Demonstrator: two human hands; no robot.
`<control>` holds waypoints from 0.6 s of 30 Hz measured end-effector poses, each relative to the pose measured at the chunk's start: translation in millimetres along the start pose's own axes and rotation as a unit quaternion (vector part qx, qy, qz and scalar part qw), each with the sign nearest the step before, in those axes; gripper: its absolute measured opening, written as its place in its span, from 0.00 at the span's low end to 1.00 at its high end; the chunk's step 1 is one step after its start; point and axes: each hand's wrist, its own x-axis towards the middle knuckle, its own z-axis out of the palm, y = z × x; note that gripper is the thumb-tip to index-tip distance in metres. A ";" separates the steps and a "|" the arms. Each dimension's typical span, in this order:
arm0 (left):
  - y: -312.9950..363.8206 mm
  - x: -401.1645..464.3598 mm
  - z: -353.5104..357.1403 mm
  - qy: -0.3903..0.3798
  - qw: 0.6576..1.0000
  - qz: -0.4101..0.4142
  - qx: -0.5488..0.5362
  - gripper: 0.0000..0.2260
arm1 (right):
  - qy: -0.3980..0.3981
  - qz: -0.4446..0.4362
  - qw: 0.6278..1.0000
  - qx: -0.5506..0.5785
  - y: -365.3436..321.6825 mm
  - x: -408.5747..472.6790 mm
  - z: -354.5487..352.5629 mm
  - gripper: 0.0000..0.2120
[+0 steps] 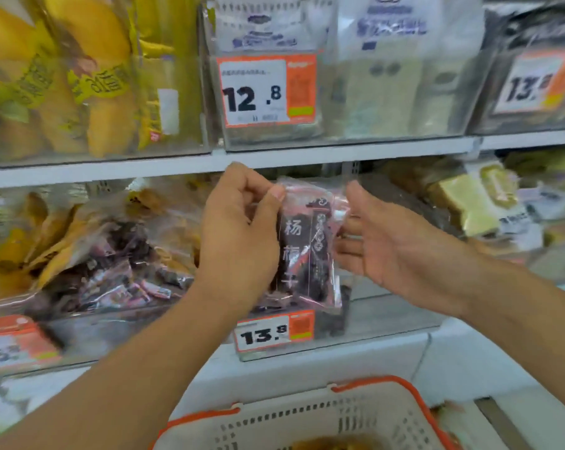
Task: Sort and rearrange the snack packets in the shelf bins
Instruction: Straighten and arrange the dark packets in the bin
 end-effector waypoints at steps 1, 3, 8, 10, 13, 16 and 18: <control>3.3 2.4 14.9 0.015 1.000 0.003 -0.005 0.08 | -0.011 -0.007 0.999 -0.047 -1.4 -3.4 -9.2 0.31; 11.8 6.5 45.7 0.032 0.999 0.022 -0.021 0.07 | 0.027 -0.014 0.991 -0.130 -5.9 -7.5 -28.3 0.28; 11.0 19.7 98.1 -0.091 0.992 0.059 -0.062 0.04 | 0.136 -0.085 0.966 -0.204 -9.8 -12.4 -90.2 0.25; -11.5 24.6 98.6 -0.193 0.975 0.085 0.073 0.11 | 0.186 -0.083 0.950 -0.235 6.2 -7.5 -110.7 0.24; -42.2 34.7 85.7 -0.323 0.882 0.074 0.335 0.34 | 0.236 -0.011 0.935 -0.264 37.3 16.7 -123.8 0.24; -54.5 41.9 83.0 -0.435 0.769 -0.035 0.468 0.44 | 0.266 0.081 0.916 -0.289 57.5 48.7 -127.4 0.22; -56.8 43.6 87.3 -0.468 0.725 -0.088 0.497 0.45 | 0.267 0.137 0.917 -0.262 64.6 69.0 -129.7 0.25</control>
